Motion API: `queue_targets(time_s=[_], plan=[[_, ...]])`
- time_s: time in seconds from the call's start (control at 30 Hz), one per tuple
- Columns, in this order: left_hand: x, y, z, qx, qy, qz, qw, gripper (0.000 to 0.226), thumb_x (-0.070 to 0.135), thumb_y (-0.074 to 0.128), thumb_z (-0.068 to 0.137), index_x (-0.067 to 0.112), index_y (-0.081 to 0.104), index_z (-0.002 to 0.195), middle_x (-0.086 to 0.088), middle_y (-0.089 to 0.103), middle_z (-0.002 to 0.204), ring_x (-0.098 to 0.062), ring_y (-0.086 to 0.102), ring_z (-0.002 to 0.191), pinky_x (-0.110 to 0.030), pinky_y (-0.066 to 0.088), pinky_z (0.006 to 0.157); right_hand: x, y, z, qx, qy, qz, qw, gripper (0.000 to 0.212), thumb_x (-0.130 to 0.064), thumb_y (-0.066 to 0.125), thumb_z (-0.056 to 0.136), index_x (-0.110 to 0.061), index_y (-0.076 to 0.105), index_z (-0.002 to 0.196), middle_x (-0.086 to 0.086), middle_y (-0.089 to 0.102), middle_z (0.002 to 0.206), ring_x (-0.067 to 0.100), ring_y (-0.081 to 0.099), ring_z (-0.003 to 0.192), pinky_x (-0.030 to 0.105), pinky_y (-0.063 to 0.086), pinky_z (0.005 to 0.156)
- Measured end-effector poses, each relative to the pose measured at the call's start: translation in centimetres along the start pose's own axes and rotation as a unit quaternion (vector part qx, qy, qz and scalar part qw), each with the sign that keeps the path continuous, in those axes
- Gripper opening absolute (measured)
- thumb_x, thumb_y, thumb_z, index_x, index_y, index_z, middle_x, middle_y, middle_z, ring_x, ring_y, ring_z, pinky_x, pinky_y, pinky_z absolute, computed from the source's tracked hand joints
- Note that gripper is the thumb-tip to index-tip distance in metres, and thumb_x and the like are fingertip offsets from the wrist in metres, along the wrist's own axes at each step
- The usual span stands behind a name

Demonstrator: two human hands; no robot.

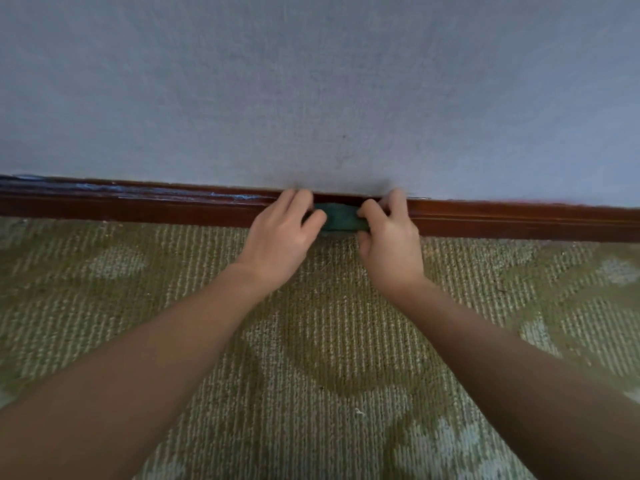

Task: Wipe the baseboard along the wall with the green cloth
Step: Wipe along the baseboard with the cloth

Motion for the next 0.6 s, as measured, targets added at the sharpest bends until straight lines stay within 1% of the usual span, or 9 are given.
queue_targets(time_s=[0.07,0.13,0.17,0.23,0.33,0.4,0.47,0.53,0.6], plan=[[-0.5,-0.2,-0.6,0.018,-0.048,-0.027,0.998,0.02,-0.023,0.065,0.06,-0.012,0.064,0.077,-0.023,0.057,0.074,-0.034,0.056,0.068,-0.032,0.043,0.042,-0.5,-0.1,-0.2,0.003,-0.029,0.012,1.0,0.023,0.015,0.066,0.071,0.007,0.061,0.091,0.027,0.053,0.096,0.035,0.056,0.064,0.032,0.045,0.052],[-1.3,-0.7,-1.2,0.034,-0.069,-0.037,0.996,0.017,-0.015,0.053,0.072,-0.013,0.065,0.084,-0.024,0.058,0.078,-0.033,0.051,0.075,-0.037,0.046,0.044,-1.2,0.1,-0.1,0.004,-0.062,0.012,0.998,0.028,0.017,0.068,0.067,0.007,0.062,0.092,0.028,0.054,0.094,0.035,0.057,0.063,0.03,0.046,0.049],[-1.7,-0.9,-1.5,0.035,-0.068,-0.033,0.997,0.021,-0.009,0.047,0.076,-0.013,0.065,0.086,-0.025,0.058,0.079,-0.033,0.051,0.075,-0.037,0.046,0.044,-1.5,0.2,0.0,-0.001,-0.073,0.009,0.997,0.03,0.018,0.069,0.066,0.007,0.063,0.093,0.029,0.055,0.093,0.036,0.058,0.064,0.031,0.046,0.048],[-2.2,-1.0,-2.0,0.028,-0.058,-0.027,0.998,0.029,-0.002,0.04,0.078,-0.014,0.065,0.087,-0.026,0.058,0.079,-0.037,0.057,0.071,-0.037,0.047,0.043,-2.2,0.7,0.4,-0.014,-0.073,0.005,0.997,0.03,0.018,0.068,0.067,0.007,0.062,0.095,0.029,0.054,0.094,0.038,0.058,0.067,0.034,0.048,0.047],[-2.2,-1.0,-2.0,0.031,-0.071,-0.03,0.997,0.03,-0.003,0.039,0.077,-0.015,0.065,0.086,-0.026,0.058,0.079,-0.04,0.059,0.07,-0.037,0.048,0.044,-2.5,1.2,0.7,-0.021,-0.049,-0.009,0.999,0.029,0.016,0.065,0.071,0.006,0.061,0.097,0.028,0.053,0.098,0.039,0.057,0.068,0.038,0.049,0.051],[-1.7,-1.0,-1.6,0.035,-0.083,-0.043,0.995,0.023,-0.008,0.045,0.076,-0.015,0.065,0.086,-0.026,0.058,0.079,-0.039,0.059,0.07,-0.037,0.047,0.045,-1.8,0.9,0.6,-0.012,-0.034,-0.014,0.999,0.026,0.014,0.064,0.074,0.005,0.06,0.098,0.027,0.051,0.101,0.039,0.057,0.067,0.041,0.053,0.052],[-1.0,-0.8,-0.8,0.034,-0.084,-0.055,0.994,0.016,-0.017,0.06,0.069,-0.014,0.065,0.084,-0.025,0.058,0.077,-0.038,0.059,0.068,-0.035,0.046,0.044,-0.9,0.3,0.4,0.006,-0.019,-0.018,1.0,0.023,0.011,0.061,0.078,0.005,0.059,0.099,0.027,0.05,0.103,0.039,0.056,0.066,0.045,0.053,0.054],[-0.2,-0.4,-0.1,0.023,-0.083,-0.065,0.994,0.024,-0.023,0.068,0.059,-0.014,0.065,0.082,-0.025,0.058,0.075,-0.037,0.059,0.067,-0.033,0.042,0.043,-0.2,-0.2,0.3,0.025,-0.011,-0.016,1.0,0.022,0.012,0.061,0.077,0.006,0.058,0.098,0.028,0.05,0.1,0.038,0.055,0.062,0.04,0.05,0.051],[0.1,-0.3,0.1,0.021,-0.08,-0.069,0.994,0.027,-0.024,0.069,0.057,-0.015,0.065,0.083,-0.026,0.057,0.075,-0.037,0.058,0.067,-0.032,0.042,0.043,-0.2,-0.2,0.4,0.04,0.002,-0.007,0.999,0.022,0.013,0.06,0.076,0.008,0.058,0.097,0.03,0.05,0.099,0.038,0.054,0.06,0.034,0.043,0.051]])
Point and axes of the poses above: each hand's wrist, its own z-axis towards the middle knuckle, its own y-axis out of the palm, x = y × z, the point moved 3 cm from there along z, towards the middle knuckle
